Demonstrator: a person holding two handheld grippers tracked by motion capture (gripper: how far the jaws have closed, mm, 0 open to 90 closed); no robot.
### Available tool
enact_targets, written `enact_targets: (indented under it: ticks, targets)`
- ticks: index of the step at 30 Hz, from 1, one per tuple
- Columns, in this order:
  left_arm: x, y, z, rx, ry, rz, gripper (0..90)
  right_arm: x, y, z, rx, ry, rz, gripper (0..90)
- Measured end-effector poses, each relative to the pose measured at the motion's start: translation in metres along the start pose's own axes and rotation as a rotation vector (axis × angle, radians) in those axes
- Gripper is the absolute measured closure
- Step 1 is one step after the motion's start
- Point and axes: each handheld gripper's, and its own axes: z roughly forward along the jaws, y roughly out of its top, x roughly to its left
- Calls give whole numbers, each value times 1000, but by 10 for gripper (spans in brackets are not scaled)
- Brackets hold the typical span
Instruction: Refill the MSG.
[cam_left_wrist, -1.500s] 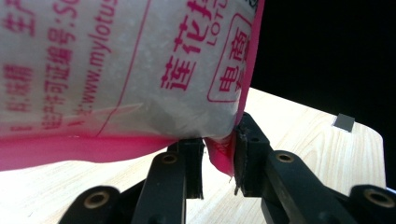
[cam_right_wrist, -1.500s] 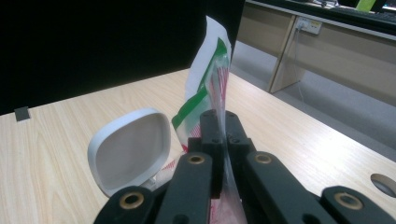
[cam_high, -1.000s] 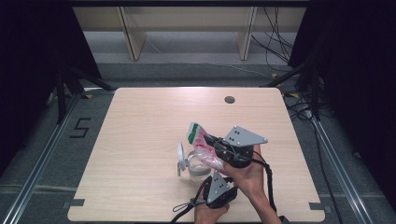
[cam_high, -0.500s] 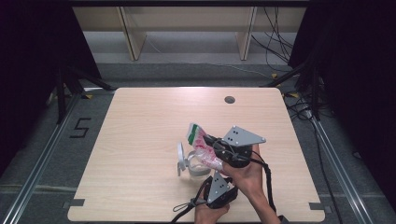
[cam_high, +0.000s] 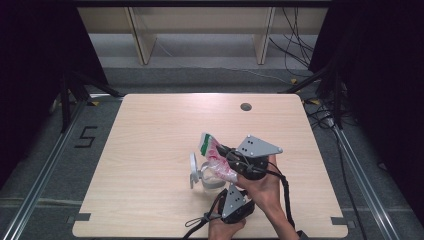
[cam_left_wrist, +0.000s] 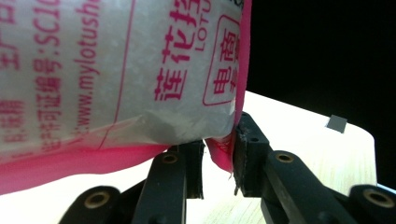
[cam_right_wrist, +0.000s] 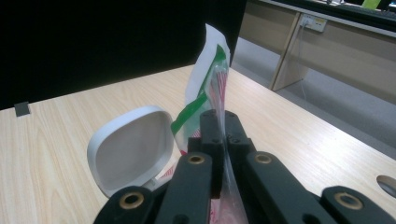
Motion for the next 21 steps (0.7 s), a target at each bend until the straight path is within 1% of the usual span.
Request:
enact_targets:
  ticks: [2,4,6,8,9,11,12,13,14,15,16,17,21]
  targets:
    - [1,0,1,-6,-1,2,751,-1,0,0,5,7,-5,900]
    - [1,0,1,-11,-3,3,751,0,0,-1,6,8,1,900]
    - [0,0,0,-2,0,1,751,0,0,0,7,5,3,900]
    - [1,0,0,-6,-3,2,751,-1,0,1,0,12,-21,900]
    - [0,0,0,-8,-2,3,751,-1,0,1,1,14,-14,900]
    - [0,0,-1,-2,-1,5,751,0,0,0,-4,2,-4,900]
    - [0,0,0,-3,-2,4,751,-1,0,0,-4,1,-12,900]
    - [0,0,0,-7,-2,2,751,0,0,0,4,5,0,900]
    - [0,0,0,-6,-2,3,751,0,0,0,8,2,-1,900]
    - [0,0,0,-7,-1,3,751,0,0,0,0,0,-2,900]
    - [0,0,0,-7,-2,4,751,-1,1,0,1,15,-15,900]
    - [0,0,0,-6,-3,2,751,0,0,0,-2,1,1,900]
    - [0,0,0,-9,-3,3,751,0,0,0,3,3,3,900]
